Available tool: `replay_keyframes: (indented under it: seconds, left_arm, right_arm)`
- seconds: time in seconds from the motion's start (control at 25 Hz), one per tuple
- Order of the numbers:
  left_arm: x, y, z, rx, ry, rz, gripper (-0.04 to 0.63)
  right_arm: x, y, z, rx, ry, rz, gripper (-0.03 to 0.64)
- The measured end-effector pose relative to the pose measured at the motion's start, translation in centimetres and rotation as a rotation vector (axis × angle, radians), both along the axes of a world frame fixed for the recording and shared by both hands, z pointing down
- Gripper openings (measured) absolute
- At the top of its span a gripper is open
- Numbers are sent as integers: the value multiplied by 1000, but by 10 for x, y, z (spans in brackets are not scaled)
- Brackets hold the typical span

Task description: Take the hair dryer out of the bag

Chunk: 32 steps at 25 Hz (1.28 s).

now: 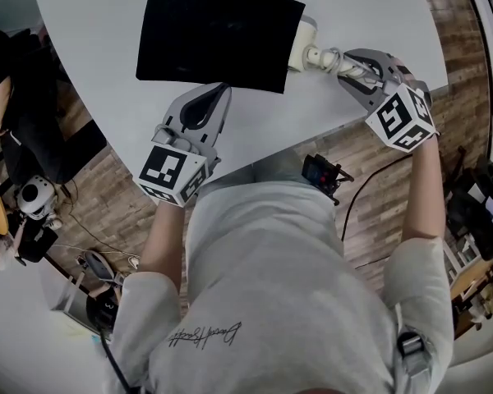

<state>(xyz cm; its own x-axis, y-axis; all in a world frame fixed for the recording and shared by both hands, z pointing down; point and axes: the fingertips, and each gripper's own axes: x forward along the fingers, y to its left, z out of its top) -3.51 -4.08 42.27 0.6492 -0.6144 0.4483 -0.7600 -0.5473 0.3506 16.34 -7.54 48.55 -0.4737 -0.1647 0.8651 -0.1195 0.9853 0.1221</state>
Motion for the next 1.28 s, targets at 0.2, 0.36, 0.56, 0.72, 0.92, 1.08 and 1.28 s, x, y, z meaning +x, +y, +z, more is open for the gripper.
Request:
replay_keyframes:
  seconds: [0.2, 0.36, 0.56, 0.72, 0.92, 1.08, 1.28]
  left_arm:
    - [2, 0, -2, 3, -1, 10, 12]
    - [4, 0, -1, 4, -3, 16, 11]
    - [5, -5, 0, 5, 1, 23, 12]
    - [7, 0, -4, 9, 2, 26, 12]
    - [10, 1, -4, 9, 2, 29, 12]
    - [13, 3, -5, 10, -1, 32, 12]
    - [14, 2, -6, 9, -6, 27, 12]
  right_arm:
    - [12, 0, -7, 10, -4, 44, 208]
    - [21, -4, -11, 18, -8, 80, 207]
    - [29, -14, -15, 35, -30, 140, 206]
    - [35, -20, -22, 56, -57, 206, 206]
    - [40, -43, -25, 92, -91, 314, 206]
    - [38, -65, -22, 115, -130, 427, 206]
    - [28, -85, -19, 155, -168, 496, 204]
